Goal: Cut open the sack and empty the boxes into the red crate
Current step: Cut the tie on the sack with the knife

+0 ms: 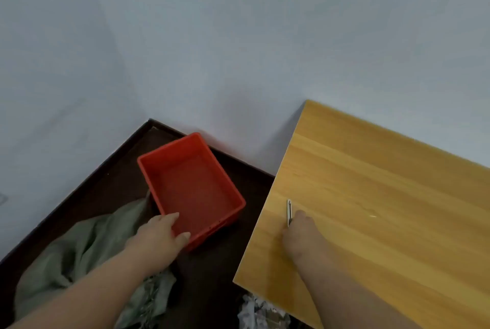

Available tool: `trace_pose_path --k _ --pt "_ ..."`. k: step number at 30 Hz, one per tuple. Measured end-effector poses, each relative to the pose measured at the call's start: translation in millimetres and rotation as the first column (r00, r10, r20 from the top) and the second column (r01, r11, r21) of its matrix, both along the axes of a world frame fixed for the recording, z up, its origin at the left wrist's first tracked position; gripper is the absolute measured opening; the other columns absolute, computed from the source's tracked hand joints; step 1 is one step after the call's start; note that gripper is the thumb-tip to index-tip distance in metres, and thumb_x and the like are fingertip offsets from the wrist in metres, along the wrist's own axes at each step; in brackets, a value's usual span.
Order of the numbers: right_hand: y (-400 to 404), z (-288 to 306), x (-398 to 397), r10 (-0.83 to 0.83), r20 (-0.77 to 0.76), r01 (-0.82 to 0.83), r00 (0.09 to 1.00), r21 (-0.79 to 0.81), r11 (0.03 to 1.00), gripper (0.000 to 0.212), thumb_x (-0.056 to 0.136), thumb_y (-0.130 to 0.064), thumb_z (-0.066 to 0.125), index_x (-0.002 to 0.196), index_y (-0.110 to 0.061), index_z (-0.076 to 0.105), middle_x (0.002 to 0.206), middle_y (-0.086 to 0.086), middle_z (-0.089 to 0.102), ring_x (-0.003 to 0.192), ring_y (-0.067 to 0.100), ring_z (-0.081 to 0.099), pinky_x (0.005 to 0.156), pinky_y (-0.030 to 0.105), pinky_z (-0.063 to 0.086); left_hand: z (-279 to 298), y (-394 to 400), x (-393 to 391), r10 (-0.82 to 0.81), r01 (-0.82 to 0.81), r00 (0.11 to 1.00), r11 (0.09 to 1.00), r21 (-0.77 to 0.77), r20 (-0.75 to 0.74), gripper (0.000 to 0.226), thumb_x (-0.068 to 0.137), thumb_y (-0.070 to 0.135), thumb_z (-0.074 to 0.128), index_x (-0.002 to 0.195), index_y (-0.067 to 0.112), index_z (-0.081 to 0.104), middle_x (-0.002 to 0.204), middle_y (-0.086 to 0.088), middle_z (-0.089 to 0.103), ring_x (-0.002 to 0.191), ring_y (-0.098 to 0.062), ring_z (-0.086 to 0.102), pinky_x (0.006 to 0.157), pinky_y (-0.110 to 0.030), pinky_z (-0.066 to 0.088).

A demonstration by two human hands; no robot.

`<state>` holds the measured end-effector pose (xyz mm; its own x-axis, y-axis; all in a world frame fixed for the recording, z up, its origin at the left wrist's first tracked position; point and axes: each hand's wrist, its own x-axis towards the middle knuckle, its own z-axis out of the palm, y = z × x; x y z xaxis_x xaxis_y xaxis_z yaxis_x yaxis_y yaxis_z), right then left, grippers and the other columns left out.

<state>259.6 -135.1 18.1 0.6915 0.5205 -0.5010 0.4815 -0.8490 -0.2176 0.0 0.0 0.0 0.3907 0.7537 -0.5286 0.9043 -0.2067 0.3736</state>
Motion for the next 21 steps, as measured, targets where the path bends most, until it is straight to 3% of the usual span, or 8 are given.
trace_pose_path --k 2,5,7,9,13,16,18,21 --pt "4.9 -0.4 2.9 -0.026 -0.037 0.026 0.999 0.003 1.0 0.006 0.092 -0.015 0.047 0.094 -0.018 0.043 0.093 0.004 0.051 0.088 0.028 0.058 0.069 0.034 0.045 -6.6 2.2 -3.5 0.011 -0.011 1.0 1.0 -0.021 -0.012 0.092 0.059 0.079 0.032 0.14 0.036 0.045 0.144 0.005 0.049 0.127 -0.018 0.051 0.101 -0.043 0.047" --pt "16.9 2.5 0.8 -0.017 -0.121 0.015 0.992 -0.019 1.0 0.007 0.091 -0.015 0.05 0.098 -0.012 0.049 0.095 0.006 0.055 0.085 0.025 0.058 0.07 0.036 0.049 -3.5 1.3 -4.4 0.0 -0.002 0.999 0.999 -0.048 -0.051 0.089 0.061 0.078 0.032 0.136 0.033 0.05 0.141 0.003 0.052 0.126 -0.019 0.052 0.102 -0.043 0.045" --pt "28.2 6.9 -7.1 -0.007 -0.212 0.021 0.977 0.066 0.998 0.016 0.093 -0.019 0.051 0.105 -0.011 0.055 0.098 0.007 0.059 0.087 0.023 0.06 0.075 0.037 0.053 8.8 0.0 -4.7 0.044 -0.047 0.998 0.996 -0.071 -0.052 0.078 0.073 0.071 0.041 0.138 0.028 0.049 0.144 0.001 0.049 0.129 -0.02 0.049 0.106 -0.042 0.043" --pt "40.2 19.5 -22.5 -0.004 -0.373 0.087 0.928 0.205 0.975 0.011 0.097 -0.022 0.049 0.104 -0.015 0.053 0.091 0.003 0.056 0.078 0.017 0.056 0.071 0.033 0.05 23.5 0.5 -4.2 0.141 -0.144 0.99 0.982 -0.126 -0.032 0.065 0.085 0.057 0.052 0.14 0.023 0.047 0.146 -0.001 0.047 0.131 -0.02 0.048 0.109 -0.039 0.041" --pt "60.9 52.1 -60.6 0.032 -0.713 0.244 0.7 0.282 0.928 0.012 0.102 -0.028 0.038 0.112 -0.023 0.042 0.089 0.007 0.062 0.074 0.018 0.065 0.069 0.032 0.055 43.4 4.7 -15.2 0.275 -0.266 0.961 0.948 -0.173 0.031 0.055 0.092 0.043 0.055 0.14 0.019 0.048 0.143 -0.004 0.051 0.128 -0.02 0.051 0.107 -0.03 0.04" --pt "73.9 64.5 -84.2 0.062 -0.833 0.26 0.55 0.242 0.935 0.015 0.102 -0.03 0.036 0.114 -0.029 0.046 0.075 0.006 0.06 0.054 0.013 0.054 0.055 0.028 0.045 55.1 5.9 -33.2 0.354 -0.341 0.934 0.921 -0.188 0.043 0.054 0.095 0.039 0.052 0.143 0.015 0.044 0.144 -0.005 0.05 0.131 -0.021 0.049 0.106 -0.029 0.038" --pt "82.7 68.3 -99.7 0.085 -0.897 0.257 0.434 0.214 0.942 0.021 0.102 -0.022 0.037 0.116 -0.027 0.051 0.073 0.005 0.055 0.053 0.011 0.045 0.053 0.026 0.037 57.6 5.6 -50.9 0.43 -0.407 0.901 0.886 -0.222 0.064 0.054 0.096 0.037 0.053 0.143 0.013 0.043 0.144 -0.006 0.05 0.131 -0.022 0.048 0.106 -0.03 0.039" --pt "92.4 73.0 -128.1 0.127 -0.957 0.2 0.259 0.182 0.963 0.034 0.098 -0.001 0.035 0.123 -0.016 0.051 0.079 0.007 0.054 0.061 0.014 0.047 0.056 0.027 0.037 58.1 2.1 -84.0 0.537 -0.503 0.84 0.824 -0.26 0.077 0.053 0.095 0.036 0.054 0.142 0.014 0.045 0.144 -0.007 0.05 0.13 -0.022 0.048 0.107 -0.031 0.037"
